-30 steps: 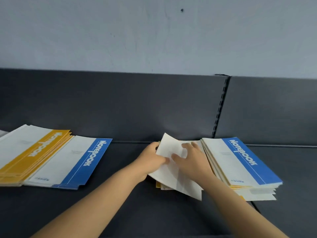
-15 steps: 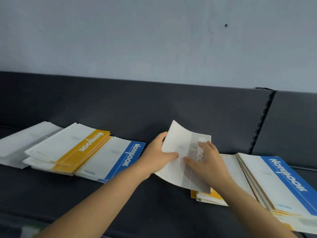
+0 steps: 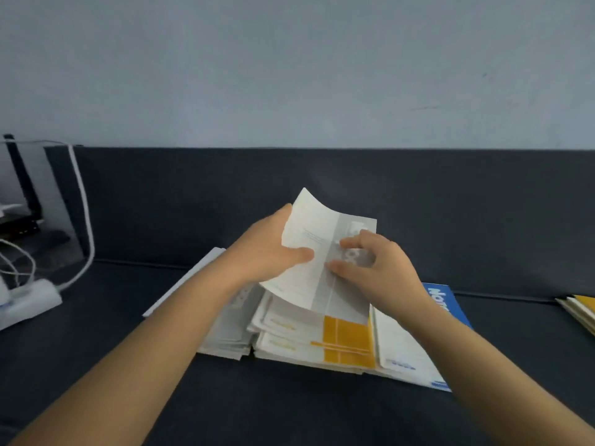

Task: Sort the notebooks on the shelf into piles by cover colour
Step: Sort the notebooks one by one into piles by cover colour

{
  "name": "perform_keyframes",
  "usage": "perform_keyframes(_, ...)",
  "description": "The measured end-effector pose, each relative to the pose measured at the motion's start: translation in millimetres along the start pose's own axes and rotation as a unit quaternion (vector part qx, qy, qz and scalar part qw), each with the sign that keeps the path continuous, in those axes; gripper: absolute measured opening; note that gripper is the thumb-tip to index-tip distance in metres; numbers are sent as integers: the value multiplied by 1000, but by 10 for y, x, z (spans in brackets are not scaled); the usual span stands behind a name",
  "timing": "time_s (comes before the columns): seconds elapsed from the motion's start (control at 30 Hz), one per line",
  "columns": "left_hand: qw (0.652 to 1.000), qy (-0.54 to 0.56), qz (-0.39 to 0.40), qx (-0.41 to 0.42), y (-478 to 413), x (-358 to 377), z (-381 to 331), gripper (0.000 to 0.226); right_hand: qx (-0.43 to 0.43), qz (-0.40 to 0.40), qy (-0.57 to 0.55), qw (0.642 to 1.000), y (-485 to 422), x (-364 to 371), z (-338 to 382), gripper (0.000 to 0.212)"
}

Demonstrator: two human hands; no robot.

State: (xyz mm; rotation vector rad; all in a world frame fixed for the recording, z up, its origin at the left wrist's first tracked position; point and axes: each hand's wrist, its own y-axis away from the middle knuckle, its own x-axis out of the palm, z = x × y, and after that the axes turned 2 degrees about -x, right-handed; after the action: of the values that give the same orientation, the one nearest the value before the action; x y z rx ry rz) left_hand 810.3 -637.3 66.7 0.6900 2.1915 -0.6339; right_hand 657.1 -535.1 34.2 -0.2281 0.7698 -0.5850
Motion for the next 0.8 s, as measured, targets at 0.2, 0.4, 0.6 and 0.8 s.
perform_keyframes(0.2,979,-168,86,-74,2,-715,888,87,-7,22,46,999,-274,886,626,35)
perform_keyframes(0.4,919,-351,163,-72,110,-562,1444,72,-34,215,274,937,-346,1467,668,37)
perform_keyframes(0.6,913,-374,161,-36,88,-477,1623,64,-54,247,345,904,-324,1548,636,46)
perform_keyframes(0.8,909,-408,86,16,0,-571,1171,65,-44,178,353,918,-355,1075,618,62)
